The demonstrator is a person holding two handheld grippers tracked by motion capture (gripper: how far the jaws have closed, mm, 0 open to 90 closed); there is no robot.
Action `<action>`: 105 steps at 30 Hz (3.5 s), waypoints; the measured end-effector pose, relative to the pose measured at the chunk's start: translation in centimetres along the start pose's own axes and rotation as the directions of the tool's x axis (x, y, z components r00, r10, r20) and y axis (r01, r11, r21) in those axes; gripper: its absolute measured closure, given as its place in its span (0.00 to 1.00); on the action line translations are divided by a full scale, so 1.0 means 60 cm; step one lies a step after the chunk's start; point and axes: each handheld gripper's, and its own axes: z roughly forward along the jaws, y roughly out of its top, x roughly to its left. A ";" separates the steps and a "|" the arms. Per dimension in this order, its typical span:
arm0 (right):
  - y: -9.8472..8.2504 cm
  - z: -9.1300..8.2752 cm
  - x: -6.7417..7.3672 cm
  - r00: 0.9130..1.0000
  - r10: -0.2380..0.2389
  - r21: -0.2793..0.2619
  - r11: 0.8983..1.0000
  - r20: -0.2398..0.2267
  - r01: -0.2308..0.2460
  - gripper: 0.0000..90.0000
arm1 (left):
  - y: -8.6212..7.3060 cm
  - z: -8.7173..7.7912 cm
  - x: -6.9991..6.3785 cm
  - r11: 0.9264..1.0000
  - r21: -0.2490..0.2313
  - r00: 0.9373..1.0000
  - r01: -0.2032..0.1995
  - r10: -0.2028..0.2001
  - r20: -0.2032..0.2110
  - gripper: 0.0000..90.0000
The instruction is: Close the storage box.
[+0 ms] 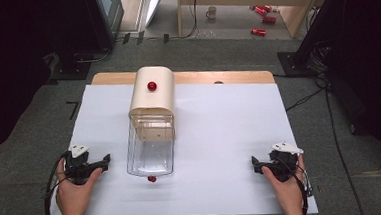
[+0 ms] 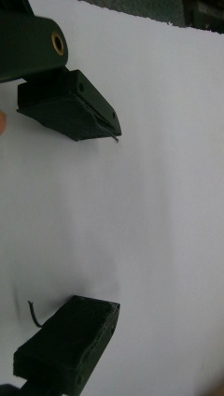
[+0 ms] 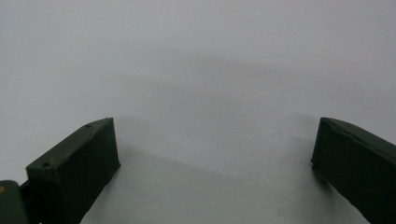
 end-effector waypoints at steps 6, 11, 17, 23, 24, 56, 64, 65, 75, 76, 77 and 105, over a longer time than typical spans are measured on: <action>-0.008 -0.023 0.020 0.997 0.050 -0.048 0.998 0.059 -0.047 0.16 | 0.000 -0.001 0.001 1.000 -0.003 1.000 0.004 -0.004 0.002 0.15; 0.002 -0.048 0.059 0.999 0.033 -0.080 0.996 -0.016 -0.034 0.16 | 0.000 0.000 -0.001 1.000 -0.001 1.000 -0.003 0.003 -0.004 0.16; 0.013 -0.063 0.124 0.992 -0.028 -0.097 0.995 -0.120 0.016 0.17 | 0.000 0.000 -0.001 1.000 -0.002 1.000 -0.002 0.002 -0.004 0.16; 0.026 -0.076 0.181 0.977 -0.089 -0.123 0.990 -0.193 0.066 0.17 | 0.000 0.000 0.000 1.000 -0.001 1.000 -0.001 0.001 -0.002 0.16; 0.029 -0.080 0.202 0.970 -0.115 -0.131 0.987 -0.215 0.088 0.15 | 0.000 0.000 0.000 1.000 -0.001 1.000 -0.002 0.002 -0.003 0.16; 0.048 -0.056 0.387 0.880 -0.282 -0.189 0.956 -0.382 0.225 0.00 | 0.000 0.000 0.000 1.000 -0.001 1.000 -0.001 0.001 -0.001 0.16; 0.050 -0.045 0.400 0.883 -0.295 -0.209 0.950 -0.366 0.231 0.09 | 0.000 0.000 0.000 1.000 0.001 1.000 -0.002 0.002 -0.002 0.16; 0.052 -0.045 0.398 0.884 -0.292 -0.212 0.951 -0.366 0.226 0.11 | 0.000 0.000 0.000 1.000 0.001 1.000 -0.002 0.002 -0.002 0.16; 0.063 -0.054 0.395 0.869 -0.311 -0.252 0.941 -0.386 0.225 0.20 | 0.000 0.000 -0.001 1.000 0.000 1.000 -0.002 0.002 -0.003 0.16; 0.066 -0.057 0.396 0.867 -0.317 -0.257 0.939 -0.385 0.229 0.20 | 0.000 0.000 -0.001 1.000 0.000 1.000 -0.003 0.003 -0.004 0.16; 0.066 -0.057 0.396 0.867 -0.317 -0.257 0.939 -0.385 0.229 0.20 | 0.000 0.000 -0.001 1.000 0.000 1.000 -0.003 0.003 -0.004 0.16; 0.136 -0.062 0.406 0.881 -0.306 -0.343 0.922 -0.362 0.179 0.26 | 0.000 0.000 -0.001 1.000 0.000 1.000 -0.004 0.004 -0.004 0.16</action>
